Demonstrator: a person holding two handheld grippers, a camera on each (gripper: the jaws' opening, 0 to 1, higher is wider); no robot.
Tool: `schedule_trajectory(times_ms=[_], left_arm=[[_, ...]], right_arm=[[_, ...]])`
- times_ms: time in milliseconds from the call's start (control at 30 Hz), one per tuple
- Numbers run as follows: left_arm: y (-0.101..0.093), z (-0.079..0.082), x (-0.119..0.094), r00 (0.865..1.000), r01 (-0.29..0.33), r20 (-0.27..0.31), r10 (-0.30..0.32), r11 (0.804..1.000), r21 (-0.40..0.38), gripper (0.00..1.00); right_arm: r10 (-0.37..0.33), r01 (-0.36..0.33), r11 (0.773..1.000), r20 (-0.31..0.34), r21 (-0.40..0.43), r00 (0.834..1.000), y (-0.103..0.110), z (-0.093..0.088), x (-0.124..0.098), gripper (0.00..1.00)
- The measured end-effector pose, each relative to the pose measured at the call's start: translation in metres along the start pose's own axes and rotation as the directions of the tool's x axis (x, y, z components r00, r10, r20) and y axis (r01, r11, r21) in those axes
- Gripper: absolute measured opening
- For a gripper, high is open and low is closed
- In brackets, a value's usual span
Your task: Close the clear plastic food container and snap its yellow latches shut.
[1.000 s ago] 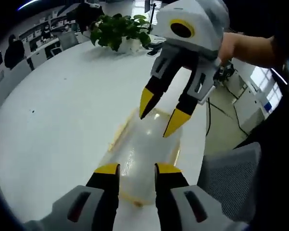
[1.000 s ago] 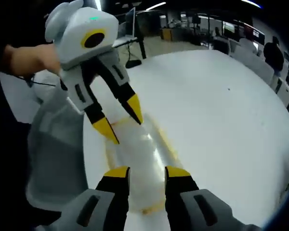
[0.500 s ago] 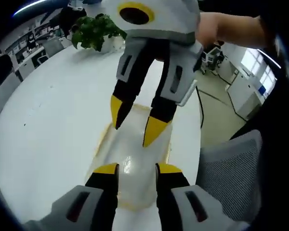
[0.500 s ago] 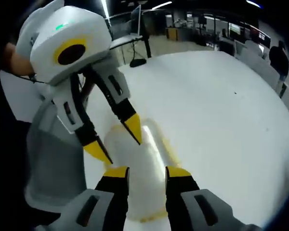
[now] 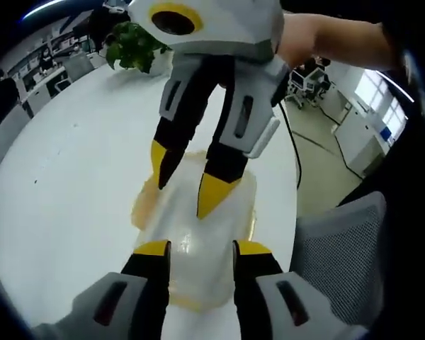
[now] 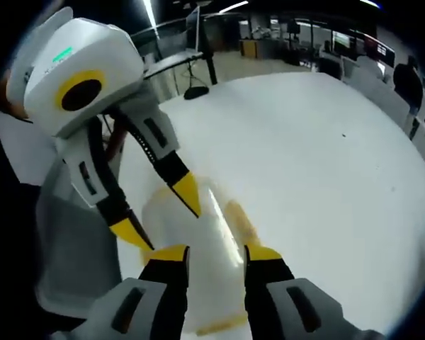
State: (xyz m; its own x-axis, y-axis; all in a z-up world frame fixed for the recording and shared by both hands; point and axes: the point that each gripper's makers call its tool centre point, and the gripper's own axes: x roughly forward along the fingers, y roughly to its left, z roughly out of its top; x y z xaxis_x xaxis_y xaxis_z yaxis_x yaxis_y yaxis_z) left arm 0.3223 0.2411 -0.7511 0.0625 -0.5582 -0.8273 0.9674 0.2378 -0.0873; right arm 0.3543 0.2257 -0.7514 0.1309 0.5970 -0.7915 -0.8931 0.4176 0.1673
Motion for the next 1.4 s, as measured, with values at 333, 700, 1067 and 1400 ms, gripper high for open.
schedule_trajectory(times_ms=[333, 700, 1067, 1400], left_arm=[[-0.002, -0.001, 0.003, 1.0, 0.012, -0.008, -0.012, 1.0, -0.007, 0.38], [-0.011, -0.002, 0.009, 0.998, -0.053, -0.034, 0.057, 0.992, 0.114, 0.51], [-0.029, 0.001, 0.018, 0.992, -0.108, -0.045, 0.12, 0.973, 0.204, 0.51], [-0.019, 0.002, 0.017, 0.989, -0.128, -0.05, 0.14, 0.972, 0.199, 0.51]], right_arm=[[-0.014, 0.015, 1.0, -0.023, 0.01, 1.0, -0.002, -0.003, 0.004, 0.2], [-0.045, 0.043, 0.998, -0.046, -0.041, 0.998, -0.006, -0.003, 0.005, 0.18], [-0.028, 0.025, 0.998, -0.057, -0.051, 0.998, -0.008, 0.001, 0.002, 0.29], [0.048, -0.063, 0.992, -0.135, -0.105, 0.99, -0.006, -0.003, 0.013, 0.34]])
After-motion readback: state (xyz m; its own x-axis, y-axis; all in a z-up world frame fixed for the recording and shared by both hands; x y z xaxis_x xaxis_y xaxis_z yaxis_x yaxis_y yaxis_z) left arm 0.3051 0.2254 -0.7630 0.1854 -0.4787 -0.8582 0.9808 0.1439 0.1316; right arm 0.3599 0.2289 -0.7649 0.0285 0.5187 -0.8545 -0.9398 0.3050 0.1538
